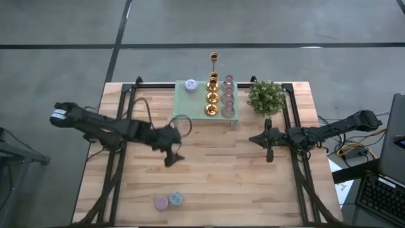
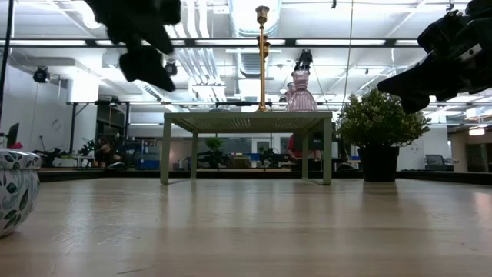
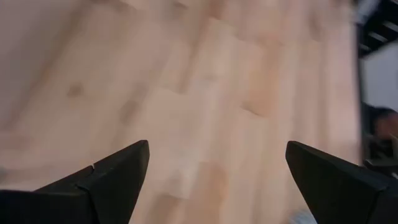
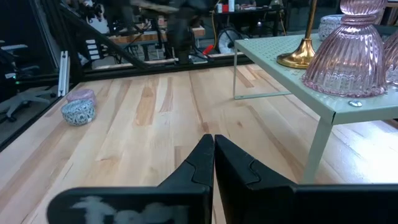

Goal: Pick & Place candle stick holders
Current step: Put the blue scented candle on the shelf aligned with the other scented candle

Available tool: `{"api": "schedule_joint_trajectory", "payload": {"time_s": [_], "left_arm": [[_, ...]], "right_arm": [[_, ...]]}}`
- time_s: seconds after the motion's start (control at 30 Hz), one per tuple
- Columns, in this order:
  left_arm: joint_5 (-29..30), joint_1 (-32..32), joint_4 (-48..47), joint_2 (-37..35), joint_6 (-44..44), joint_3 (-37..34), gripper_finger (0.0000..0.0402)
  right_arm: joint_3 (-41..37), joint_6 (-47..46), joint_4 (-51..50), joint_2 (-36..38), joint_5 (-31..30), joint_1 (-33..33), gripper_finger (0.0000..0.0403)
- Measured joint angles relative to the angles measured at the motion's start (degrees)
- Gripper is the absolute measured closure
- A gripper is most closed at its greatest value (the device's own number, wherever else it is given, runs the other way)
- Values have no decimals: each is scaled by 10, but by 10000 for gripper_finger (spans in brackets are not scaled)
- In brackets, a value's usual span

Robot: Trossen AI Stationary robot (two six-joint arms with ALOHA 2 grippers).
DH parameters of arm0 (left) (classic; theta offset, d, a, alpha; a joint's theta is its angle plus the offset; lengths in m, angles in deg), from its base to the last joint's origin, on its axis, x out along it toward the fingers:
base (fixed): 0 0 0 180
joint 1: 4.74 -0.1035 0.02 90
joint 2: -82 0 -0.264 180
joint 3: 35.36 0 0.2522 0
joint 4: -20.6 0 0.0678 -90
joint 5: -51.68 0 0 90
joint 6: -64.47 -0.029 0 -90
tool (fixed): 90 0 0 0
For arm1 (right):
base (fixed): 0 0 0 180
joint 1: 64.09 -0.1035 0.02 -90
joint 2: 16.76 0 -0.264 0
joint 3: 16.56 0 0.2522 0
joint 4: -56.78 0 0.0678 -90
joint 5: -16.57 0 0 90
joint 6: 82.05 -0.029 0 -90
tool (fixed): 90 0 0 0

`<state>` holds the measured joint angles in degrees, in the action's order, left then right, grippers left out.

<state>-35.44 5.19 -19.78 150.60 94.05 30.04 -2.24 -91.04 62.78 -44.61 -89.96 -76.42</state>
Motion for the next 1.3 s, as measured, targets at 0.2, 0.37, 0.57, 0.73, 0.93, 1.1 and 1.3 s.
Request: {"api": "schedule_joint_trajectory", "payload": {"time_s": [0.2,0.37,0.57,0.73,0.93,1.1,1.3], "left_arm": [[17,114,76,0,13,-27,21],[16,179,76,1,84,-33,21],[27,225,133,34,150,-37,21],[27,250,174,93,130,-31,21],[27,275,175,168,144,-16,21],[24,293,176,215,156,-8,24],[19,308,177,241,176,2,24]], "right_arm": [[0,0,0,0,0,0,394],[0,0,0,0,0,0,394],[0,0,0,0,0,0,394],[0,0,0,0,0,0,394],[0,0,0,0,0,0,394],[0,0,0,0,0,0,394],[0,0,0,0,0,0,394]]}}
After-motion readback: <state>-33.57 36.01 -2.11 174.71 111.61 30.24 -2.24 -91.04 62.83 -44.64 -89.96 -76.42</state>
